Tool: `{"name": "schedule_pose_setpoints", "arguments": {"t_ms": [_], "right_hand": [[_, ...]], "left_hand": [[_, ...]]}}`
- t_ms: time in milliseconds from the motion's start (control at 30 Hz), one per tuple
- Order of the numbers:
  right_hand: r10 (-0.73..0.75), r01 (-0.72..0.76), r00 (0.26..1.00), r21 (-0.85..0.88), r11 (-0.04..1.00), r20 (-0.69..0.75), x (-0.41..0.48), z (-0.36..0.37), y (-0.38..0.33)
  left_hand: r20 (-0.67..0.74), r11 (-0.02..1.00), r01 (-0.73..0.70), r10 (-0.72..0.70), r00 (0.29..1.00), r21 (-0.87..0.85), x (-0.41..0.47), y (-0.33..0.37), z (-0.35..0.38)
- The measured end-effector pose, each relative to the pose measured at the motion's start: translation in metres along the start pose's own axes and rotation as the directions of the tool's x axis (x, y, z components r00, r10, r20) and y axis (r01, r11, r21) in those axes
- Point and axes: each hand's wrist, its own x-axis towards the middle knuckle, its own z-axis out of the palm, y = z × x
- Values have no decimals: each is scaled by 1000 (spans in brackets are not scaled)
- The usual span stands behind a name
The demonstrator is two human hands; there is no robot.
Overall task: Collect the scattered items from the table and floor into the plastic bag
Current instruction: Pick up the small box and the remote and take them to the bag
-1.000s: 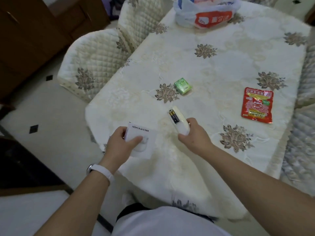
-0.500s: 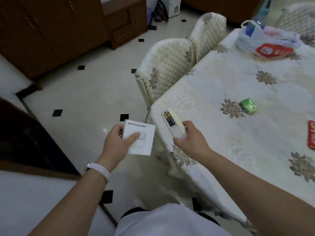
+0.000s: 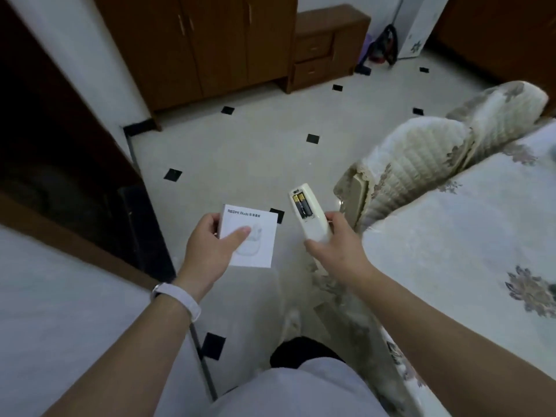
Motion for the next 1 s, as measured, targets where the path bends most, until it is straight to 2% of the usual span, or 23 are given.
{"name": "schedule_pose_setpoints", "arguments": {"t_ms": [100, 300, 500, 733, 1000], "right_hand": [[-45, 45, 999, 32, 998, 23, 49, 14, -17], [-39, 30, 996, 113, 993, 77, 169, 20, -49], [-79, 70, 993, 109, 992, 85, 265, -16, -95], [-59, 55, 998, 111, 992, 35, 349, -32, -132], [89, -76, 994, 171, 982, -70, 459, -13, -168]], "left_hand": [[-37, 1000, 28, -29, 999, -8, 39, 4, -5], [-83, 999, 50, -50, 995, -7, 145, 41, 3], [-52, 1000, -11, 10, 999, -14, 233, 96, 36], [10, 998, -45, 45, 999, -34, 333, 117, 59], [113, 993, -46, 58, 992, -106, 490, 133, 74]]}}
